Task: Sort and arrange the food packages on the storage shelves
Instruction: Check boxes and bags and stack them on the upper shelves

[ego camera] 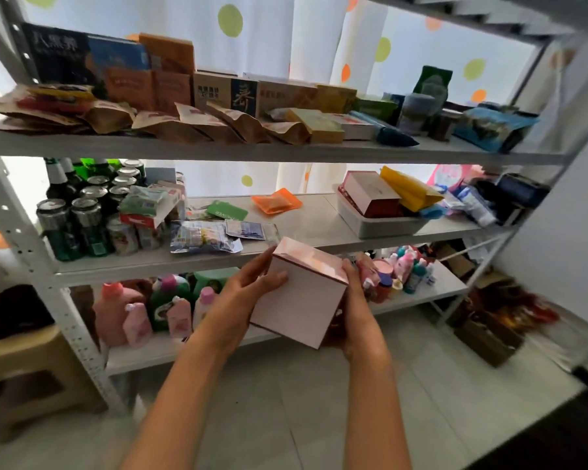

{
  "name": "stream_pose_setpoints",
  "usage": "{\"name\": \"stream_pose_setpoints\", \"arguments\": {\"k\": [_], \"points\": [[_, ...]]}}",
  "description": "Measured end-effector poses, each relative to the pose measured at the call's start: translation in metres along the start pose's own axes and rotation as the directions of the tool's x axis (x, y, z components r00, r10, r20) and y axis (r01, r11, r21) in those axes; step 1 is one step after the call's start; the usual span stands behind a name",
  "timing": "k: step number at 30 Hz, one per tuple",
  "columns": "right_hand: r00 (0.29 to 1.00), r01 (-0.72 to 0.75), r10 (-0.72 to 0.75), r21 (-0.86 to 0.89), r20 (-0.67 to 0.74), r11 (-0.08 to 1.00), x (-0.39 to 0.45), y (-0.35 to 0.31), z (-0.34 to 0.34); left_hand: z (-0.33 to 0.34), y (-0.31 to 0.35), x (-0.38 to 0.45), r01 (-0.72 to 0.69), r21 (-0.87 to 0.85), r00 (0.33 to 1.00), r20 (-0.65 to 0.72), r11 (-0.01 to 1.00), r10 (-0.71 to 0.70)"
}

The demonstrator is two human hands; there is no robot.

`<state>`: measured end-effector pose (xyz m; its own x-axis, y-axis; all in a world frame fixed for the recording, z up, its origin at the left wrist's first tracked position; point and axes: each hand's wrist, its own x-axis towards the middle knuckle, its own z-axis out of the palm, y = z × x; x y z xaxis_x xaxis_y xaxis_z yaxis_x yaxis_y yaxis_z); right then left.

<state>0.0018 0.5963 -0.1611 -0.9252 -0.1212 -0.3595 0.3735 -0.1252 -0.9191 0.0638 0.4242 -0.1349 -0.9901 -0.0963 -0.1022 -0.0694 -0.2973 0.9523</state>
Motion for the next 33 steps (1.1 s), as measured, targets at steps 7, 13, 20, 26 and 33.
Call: {"name": "stream_pose_setpoints", "arguments": {"k": [7, 13, 20, 26, 33], "points": [[0.999, 0.042, -0.041, -0.184, 0.009, 0.982, -0.005, -0.015, 0.003, 0.001, -0.005, 0.0, 0.015, 0.047, 0.993, -0.118, 0.999, -0.01], [0.956, 0.252, -0.228, -0.12, 0.184, 0.96, -0.002, 0.004, 0.014, 0.003, 0.001, -0.003, 0.104, -0.056, 0.94, -0.321, 0.993, -0.116], [0.953, 0.245, -0.218, -0.117, 0.209, 0.962, 0.005, 0.011, 0.031, -0.01, 0.005, -0.01, 0.069, -0.11, 0.915, -0.39, 0.992, -0.107], [0.956, 0.128, -0.126, 0.011, 0.266, 0.992, 0.002, 0.011, 0.033, -0.01, 0.012, -0.029, 0.005, 0.094, 0.909, -0.415, 0.996, 0.034], [0.986, -0.09, 0.052, 0.242, 0.158, 0.966, 0.001, 0.004, 0.034, -0.004, 0.024, -0.015, -0.023, 0.279, 0.986, -0.155, 0.96, 0.068]]}}
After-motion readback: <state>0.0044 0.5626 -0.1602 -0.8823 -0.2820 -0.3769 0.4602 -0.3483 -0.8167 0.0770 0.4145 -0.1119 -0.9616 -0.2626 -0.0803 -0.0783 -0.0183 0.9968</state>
